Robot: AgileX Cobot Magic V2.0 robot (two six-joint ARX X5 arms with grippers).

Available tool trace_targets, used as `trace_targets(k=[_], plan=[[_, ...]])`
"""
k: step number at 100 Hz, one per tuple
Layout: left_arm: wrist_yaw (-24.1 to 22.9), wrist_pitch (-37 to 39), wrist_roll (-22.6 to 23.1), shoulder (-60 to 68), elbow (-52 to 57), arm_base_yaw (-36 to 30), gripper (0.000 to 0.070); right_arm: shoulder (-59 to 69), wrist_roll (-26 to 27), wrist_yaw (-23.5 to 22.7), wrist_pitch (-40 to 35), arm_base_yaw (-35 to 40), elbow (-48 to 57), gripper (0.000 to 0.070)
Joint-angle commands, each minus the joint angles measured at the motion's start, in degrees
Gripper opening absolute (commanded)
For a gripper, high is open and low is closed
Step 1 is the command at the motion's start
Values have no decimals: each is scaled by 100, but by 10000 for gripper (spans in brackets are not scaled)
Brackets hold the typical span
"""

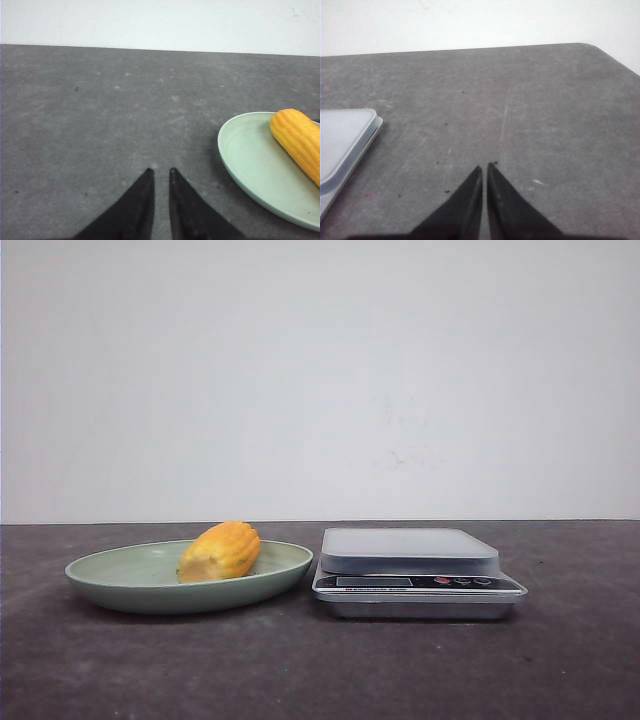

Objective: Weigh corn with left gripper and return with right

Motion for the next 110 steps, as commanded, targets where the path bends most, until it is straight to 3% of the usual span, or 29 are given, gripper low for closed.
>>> trace_targets(k=[1,16,24,40,54,56,59,66,69,73,83,100,110], plan=[[4,63,-297,-11,-92,-4,11,-2,393,-7,0,-2,-9,4],[-619,157,-1287,81,232,-2,12,35,914,157,-323,-2,442,1],[-667,90,-1473,365,647,-2,12,243,1001,251,-413,-2,929,1],[-227,94,-1991,1512,1987,-46,12,1244,1093,-15,-566,-2,2243,1],[203,-297,-1832,2706,3425,-83,18,2240,822,-289,-1150,-2,3539,9],[291,-358,-1797,2830,3578,-85,37,2361,787,-323,-1233,-2,3711,32],[505,-498,-1744,3071,3884,-92,123,2524,763,-363,-1366,0,3960,113],[866,-791,-1781,3585,4522,-116,470,2837,680,-459,-1613,42,4465,416],[942,-922,-1777,3786,4765,-140,557,2940,619,-503,-1716,79,4647,546],[1043,-1121,-1740,4033,5066,-190,540,3051,573,-522,-1812,140,4850,622],[1224,-1460,-1569,4570,5659,-439,457,3268,553,-614,-2044,297,5233,620],[1095,-1545,-1287,5418,6201,-1198,457,3536,525,-772,-2393,479,5626,620],[612,-1541,-1167,5954,6269,-1749,457,3624,472,-793,-2570,492,5764,620]])
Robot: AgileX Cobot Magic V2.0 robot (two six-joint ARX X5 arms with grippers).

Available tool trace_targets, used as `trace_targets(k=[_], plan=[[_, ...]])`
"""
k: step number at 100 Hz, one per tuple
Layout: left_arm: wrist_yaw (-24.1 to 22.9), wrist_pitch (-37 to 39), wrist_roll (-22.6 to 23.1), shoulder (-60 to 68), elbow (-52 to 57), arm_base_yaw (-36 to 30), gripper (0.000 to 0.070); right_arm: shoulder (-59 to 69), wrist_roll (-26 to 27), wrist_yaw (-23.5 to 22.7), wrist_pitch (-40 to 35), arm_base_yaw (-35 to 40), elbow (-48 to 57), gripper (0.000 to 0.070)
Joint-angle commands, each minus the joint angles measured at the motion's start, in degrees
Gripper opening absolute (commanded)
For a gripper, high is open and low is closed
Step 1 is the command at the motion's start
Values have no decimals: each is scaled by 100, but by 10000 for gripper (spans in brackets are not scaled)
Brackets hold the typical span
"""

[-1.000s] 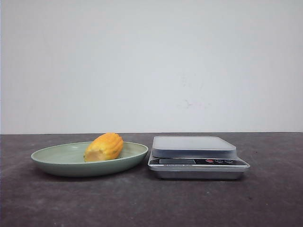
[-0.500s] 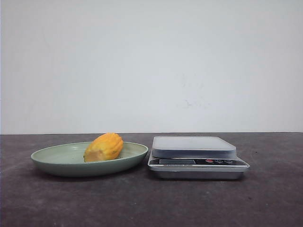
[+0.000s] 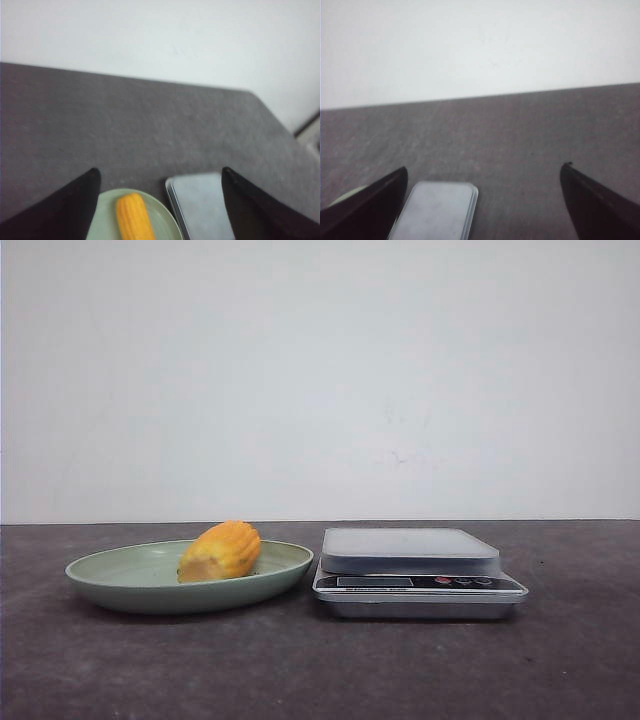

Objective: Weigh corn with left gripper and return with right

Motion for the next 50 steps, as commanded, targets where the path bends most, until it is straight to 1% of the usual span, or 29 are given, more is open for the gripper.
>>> trace_targets(k=[1,4,10,22,34,41,50], plan=[[-323,-15,247,374,76,-313,457,85,-101,-17,-68,2,160,620],[-533,-35,304,579,76,-476,457,98,-125,-17,-120,2,199,620],[-802,-57,352,955,76,-693,457,125,-136,-17,-197,2,260,620],[-874,4,393,1725,76,-938,458,120,-136,-46,-221,2,293,620],[-1102,125,391,2498,76,-1154,458,120,-138,-44,-254,2,293,620],[-1241,153,393,2824,76,-1213,458,120,-144,-44,-278,2,293,621],[-1259,212,389,3209,76,-1252,458,120,-157,-42,-304,2,293,621]])
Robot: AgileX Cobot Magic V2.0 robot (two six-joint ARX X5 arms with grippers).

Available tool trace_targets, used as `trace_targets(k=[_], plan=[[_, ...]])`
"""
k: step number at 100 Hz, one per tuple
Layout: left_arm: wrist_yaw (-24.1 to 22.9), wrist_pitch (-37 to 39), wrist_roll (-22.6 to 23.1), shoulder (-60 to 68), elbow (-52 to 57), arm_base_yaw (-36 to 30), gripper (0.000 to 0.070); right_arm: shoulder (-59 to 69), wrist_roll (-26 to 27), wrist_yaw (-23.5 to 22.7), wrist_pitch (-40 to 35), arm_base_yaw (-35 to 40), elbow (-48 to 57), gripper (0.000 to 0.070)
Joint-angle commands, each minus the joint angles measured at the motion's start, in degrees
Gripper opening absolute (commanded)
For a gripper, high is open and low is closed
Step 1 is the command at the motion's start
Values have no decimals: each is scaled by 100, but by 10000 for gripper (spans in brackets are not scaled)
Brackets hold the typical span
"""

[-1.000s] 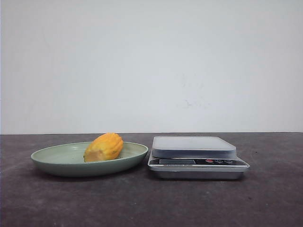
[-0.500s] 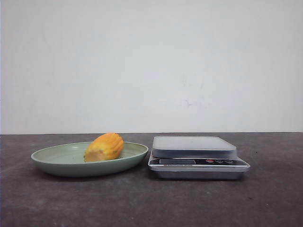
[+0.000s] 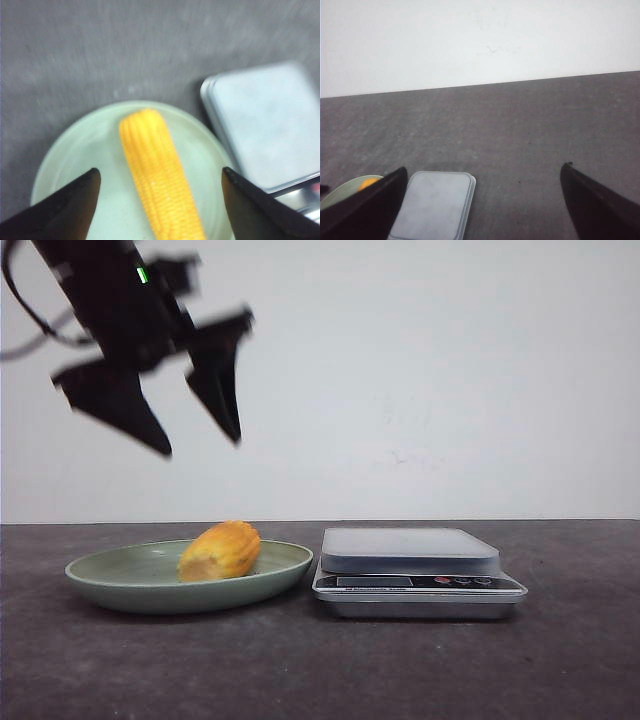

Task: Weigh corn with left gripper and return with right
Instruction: 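Lower the left gripper over the yellow corn cob on the plate and close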

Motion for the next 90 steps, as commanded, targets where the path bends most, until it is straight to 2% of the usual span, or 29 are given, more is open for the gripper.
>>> trace_targets(k=[1,64,70,86,90], plan=[[-48,101,57,256,76,-42,458,24,-111,-22,26,2,118,621],[-63,490,-240,1460,76,-221,452,24,-131,-20,22,2,118,621],[-68,564,-258,1473,76,-264,370,24,-131,-20,20,2,118,621],[-66,675,-225,1462,79,-352,13,24,-133,-15,15,2,118,621],[-70,669,-219,1447,79,-352,4,24,-136,-15,7,2,118,621]])
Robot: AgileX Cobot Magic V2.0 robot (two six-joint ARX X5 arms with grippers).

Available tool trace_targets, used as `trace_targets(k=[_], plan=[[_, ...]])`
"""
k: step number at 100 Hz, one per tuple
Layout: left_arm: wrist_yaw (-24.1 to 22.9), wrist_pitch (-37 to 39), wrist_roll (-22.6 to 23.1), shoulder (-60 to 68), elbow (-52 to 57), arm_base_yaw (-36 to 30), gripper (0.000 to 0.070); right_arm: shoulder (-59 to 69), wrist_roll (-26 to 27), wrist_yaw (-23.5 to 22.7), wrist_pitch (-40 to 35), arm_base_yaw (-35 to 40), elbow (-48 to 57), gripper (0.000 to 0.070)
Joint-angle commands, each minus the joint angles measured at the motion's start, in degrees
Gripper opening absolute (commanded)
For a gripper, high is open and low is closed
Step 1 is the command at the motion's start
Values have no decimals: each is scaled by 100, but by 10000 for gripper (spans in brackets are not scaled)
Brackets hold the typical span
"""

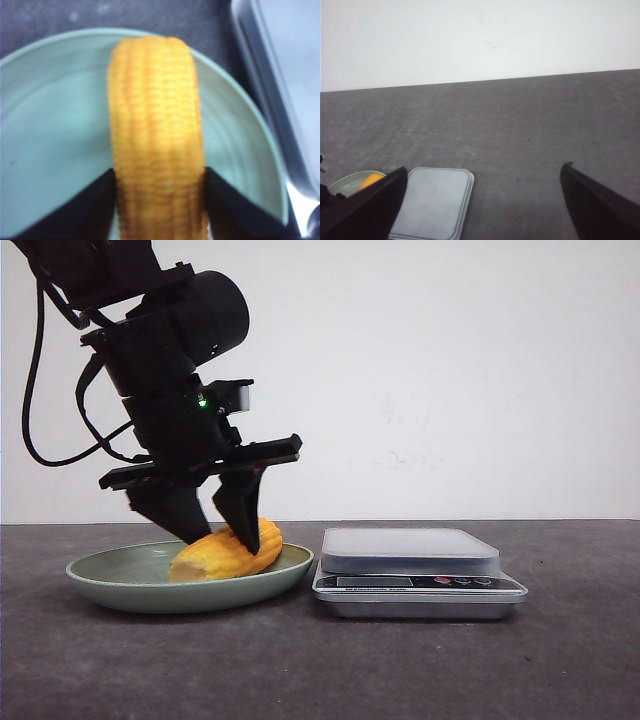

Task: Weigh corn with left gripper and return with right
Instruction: 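Lower the left gripper over the yellow corn cob on the plate and close, then lift the corn with the left gripper and carry it over the scale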

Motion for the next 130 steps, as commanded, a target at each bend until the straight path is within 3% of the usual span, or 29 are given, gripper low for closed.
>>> trace_targets(k=[1,30,52,76,95,130], plan=[[-17,46,9,68,81,-42,4,20,-44,-17,24,2,118,621],[-160,-103,24,-929,157,-48,4,20,-83,39,-72,2,118,621],[-114,-208,-203,-1521,1036,-496,7,20,-57,39,-35,2,118,621],[-708,-131,-756,-562,2251,-1246,10,20,-35,42,-35,2,118,621],[-1145,118,-1193,245,2481,-1558,10,-9,-33,44,-48,2,118,620],[-1182,66,-1252,1246,2481,-1652,10,-22,68,44,-83,2,118,620]])
